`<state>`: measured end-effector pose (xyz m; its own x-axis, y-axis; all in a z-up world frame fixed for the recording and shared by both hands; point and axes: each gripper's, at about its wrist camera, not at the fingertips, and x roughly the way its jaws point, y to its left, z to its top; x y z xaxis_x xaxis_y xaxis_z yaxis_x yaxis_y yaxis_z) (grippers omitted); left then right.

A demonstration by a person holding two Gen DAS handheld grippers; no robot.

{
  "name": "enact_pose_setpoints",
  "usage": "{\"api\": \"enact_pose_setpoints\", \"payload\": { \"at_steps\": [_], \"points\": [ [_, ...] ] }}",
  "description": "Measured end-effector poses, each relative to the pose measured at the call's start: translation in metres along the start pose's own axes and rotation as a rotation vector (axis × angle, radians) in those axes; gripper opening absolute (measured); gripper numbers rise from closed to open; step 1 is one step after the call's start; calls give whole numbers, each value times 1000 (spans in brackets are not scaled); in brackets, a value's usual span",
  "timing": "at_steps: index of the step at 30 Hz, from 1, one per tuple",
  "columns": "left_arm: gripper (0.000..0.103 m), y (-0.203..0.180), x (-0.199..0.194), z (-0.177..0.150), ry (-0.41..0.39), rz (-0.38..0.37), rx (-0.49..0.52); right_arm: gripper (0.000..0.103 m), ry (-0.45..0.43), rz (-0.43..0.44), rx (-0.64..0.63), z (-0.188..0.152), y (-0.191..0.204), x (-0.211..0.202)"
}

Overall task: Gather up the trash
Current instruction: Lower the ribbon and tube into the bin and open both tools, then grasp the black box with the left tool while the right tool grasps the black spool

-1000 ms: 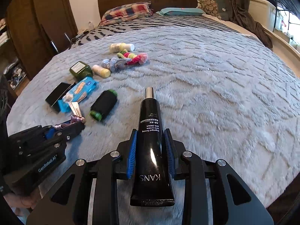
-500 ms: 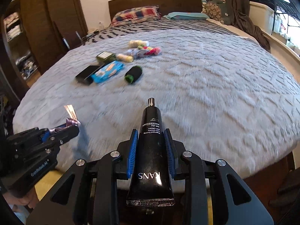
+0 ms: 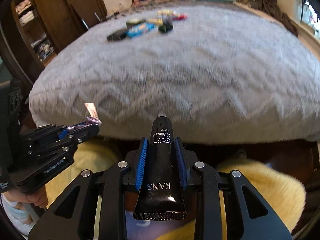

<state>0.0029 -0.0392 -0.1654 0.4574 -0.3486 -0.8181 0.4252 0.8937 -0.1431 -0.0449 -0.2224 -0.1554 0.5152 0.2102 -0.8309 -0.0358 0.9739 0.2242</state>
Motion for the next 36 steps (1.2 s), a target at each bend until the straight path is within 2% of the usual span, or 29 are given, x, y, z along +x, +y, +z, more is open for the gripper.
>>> {"api": "enact_pose_setpoints", "payload": {
  "at_steps": [12, 16, 22, 24, 26, 27, 31, 32, 34, 36],
  "points": [
    [13, 8, 85, -42, 250, -38, -40, 29, 230, 19, 76, -34, -13, 87],
    [13, 11, 109, -48, 301, -46, -56, 29, 256, 9, 89, -35, -15, 103],
    [20, 14, 122, -51, 318, -40, -60, 31, 243, -3, 95, -22, -17, 112],
    [34, 15, 122, -52, 314, -37, -67, 36, 229, -11, 101, -17, -19, 110],
    [44, 18, 120, -51, 305, -35, -77, 49, 212, -9, 115, -15, -25, 103],
    [49, 19, 117, -49, 296, -32, -79, 52, 200, -8, 122, -12, -27, 100],
    [61, 22, 105, -42, 256, -4, -78, 71, 150, -25, 137, -1, -34, 85],
    [64, 23, 98, -39, 235, 0, -77, 78, 124, -34, 139, 2, -34, 80],
    [69, 22, 83, -28, 186, 2, -72, 86, 54, -57, 135, 12, -35, 63],
    [76, 22, 65, -17, 104, 14, -59, 91, -19, -68, 121, 22, -35, 45]
  ]
}}
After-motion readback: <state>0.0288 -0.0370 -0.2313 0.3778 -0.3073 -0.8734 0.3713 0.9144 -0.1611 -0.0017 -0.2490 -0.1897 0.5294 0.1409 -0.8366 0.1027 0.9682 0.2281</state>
